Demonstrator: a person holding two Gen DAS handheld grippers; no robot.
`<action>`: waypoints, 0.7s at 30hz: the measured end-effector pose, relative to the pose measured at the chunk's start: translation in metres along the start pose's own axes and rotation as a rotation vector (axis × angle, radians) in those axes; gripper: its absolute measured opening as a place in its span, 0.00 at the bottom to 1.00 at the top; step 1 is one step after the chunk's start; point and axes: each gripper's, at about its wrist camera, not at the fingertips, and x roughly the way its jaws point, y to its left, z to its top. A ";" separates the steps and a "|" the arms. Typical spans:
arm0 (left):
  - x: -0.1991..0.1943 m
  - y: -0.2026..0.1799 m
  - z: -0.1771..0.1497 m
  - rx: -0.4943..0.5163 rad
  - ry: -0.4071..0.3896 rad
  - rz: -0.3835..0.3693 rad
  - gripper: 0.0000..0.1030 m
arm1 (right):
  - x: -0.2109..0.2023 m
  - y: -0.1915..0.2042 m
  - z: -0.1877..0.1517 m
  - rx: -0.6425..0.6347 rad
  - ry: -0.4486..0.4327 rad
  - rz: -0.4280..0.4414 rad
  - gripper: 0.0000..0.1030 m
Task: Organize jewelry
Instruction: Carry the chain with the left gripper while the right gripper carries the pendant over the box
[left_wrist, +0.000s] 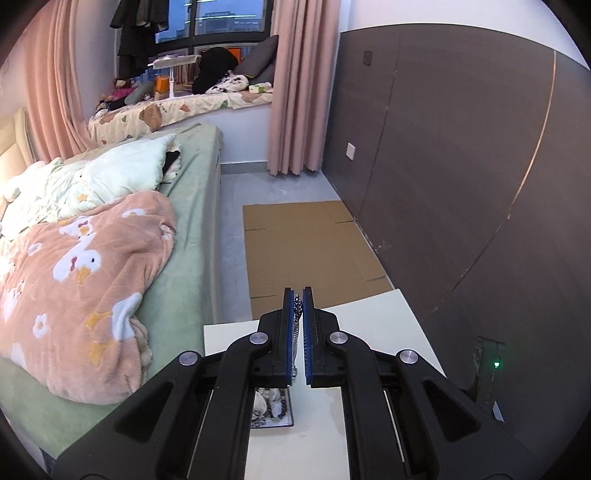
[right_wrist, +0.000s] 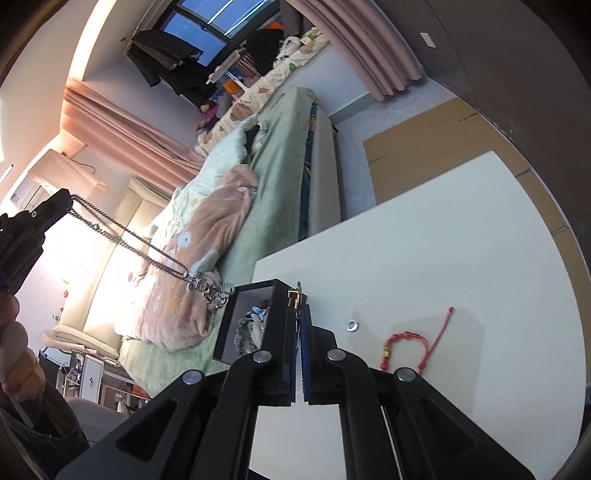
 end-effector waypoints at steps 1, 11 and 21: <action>0.001 0.003 -0.001 -0.003 0.001 0.003 0.05 | 0.001 0.002 0.000 -0.003 -0.003 0.003 0.02; 0.041 0.023 -0.024 -0.048 0.057 -0.030 0.05 | 0.009 0.014 -0.005 -0.044 0.012 -0.014 0.02; 0.087 0.038 -0.053 -0.094 0.112 -0.053 0.06 | 0.017 0.023 -0.004 -0.058 0.006 -0.011 0.02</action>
